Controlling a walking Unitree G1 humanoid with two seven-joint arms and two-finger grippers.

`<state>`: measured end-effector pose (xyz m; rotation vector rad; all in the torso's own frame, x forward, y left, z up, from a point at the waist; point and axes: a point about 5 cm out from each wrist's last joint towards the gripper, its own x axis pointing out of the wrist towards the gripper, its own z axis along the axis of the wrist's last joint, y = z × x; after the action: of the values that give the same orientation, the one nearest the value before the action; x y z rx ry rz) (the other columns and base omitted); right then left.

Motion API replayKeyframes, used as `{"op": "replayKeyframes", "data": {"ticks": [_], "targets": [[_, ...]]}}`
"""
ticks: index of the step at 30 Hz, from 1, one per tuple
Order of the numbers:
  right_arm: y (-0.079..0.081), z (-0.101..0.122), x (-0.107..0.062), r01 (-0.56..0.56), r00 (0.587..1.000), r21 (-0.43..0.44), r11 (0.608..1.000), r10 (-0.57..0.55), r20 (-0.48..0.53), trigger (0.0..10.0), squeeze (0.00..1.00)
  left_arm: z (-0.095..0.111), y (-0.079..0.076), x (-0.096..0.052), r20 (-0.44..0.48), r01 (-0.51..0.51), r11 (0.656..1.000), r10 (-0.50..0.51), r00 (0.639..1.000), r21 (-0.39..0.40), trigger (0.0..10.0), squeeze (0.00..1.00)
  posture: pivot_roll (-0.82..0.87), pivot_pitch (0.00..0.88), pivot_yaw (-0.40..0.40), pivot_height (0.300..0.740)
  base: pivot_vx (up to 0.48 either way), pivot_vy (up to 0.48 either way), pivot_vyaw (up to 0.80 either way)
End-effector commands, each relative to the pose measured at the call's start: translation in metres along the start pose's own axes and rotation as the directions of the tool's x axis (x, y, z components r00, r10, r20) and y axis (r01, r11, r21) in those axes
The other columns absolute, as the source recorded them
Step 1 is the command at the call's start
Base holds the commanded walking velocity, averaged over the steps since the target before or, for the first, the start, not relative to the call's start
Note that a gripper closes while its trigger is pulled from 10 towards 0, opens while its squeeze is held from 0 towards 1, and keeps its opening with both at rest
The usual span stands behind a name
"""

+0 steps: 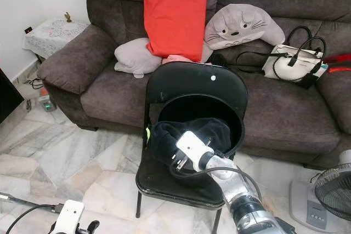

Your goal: Hang hanger

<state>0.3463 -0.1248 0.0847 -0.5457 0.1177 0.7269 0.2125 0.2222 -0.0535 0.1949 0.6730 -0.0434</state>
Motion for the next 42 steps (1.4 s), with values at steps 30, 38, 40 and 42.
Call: {"op": "replayKeyframes", "data": {"ticks": [30, 38, 40, 42], "targets": [[-0.023, 0.054, -0.025, 0.407, 0.912, 0.054, 0.912, -0.409, 0.033, 0.0, 0.00, -0.012, -0.002, -0.004, -0.044, 0.004, 1.000, -0.003, 0.999, 0.021, 10.0, 0.00, -0.05, 0.057, 0.028, 0.740, 0.000, 0.000, 0.00], [0.002, 0.032, -0.042, 0.249, 0.963, -0.128, 0.960, -0.259, -0.069, 0.0, 0.00, -0.010, -0.002, -0.004, -0.033, 0.013, 1.000, -0.012, 0.999, 0.029, 10.0, 0.00, -0.06, 0.056, 0.032, 0.740, 0.000, 0.000, 0.00], [-0.001, 0.028, -0.044, 0.245, 0.957, -0.191, 0.950, -0.269, -0.107, 0.0, 0.00, -0.009, -0.002, -0.004, -0.029, 0.014, 0.999, -0.013, 0.999, 0.029, 10.0, 0.00, -0.05, 0.061, 0.032, 0.740, 0.000, 0.000, 0.00], [-0.002, 0.029, -0.044, 0.237, 0.958, -0.224, 0.945, -0.266, -0.110, 0.0, 0.00, -0.009, -0.002, -0.003, -0.027, 0.014, 0.999, -0.013, 1.000, 0.029, 10.0, 0.00, -0.05, 0.063, 0.033, 0.740, 0.000, 0.000, 0.00]]}}
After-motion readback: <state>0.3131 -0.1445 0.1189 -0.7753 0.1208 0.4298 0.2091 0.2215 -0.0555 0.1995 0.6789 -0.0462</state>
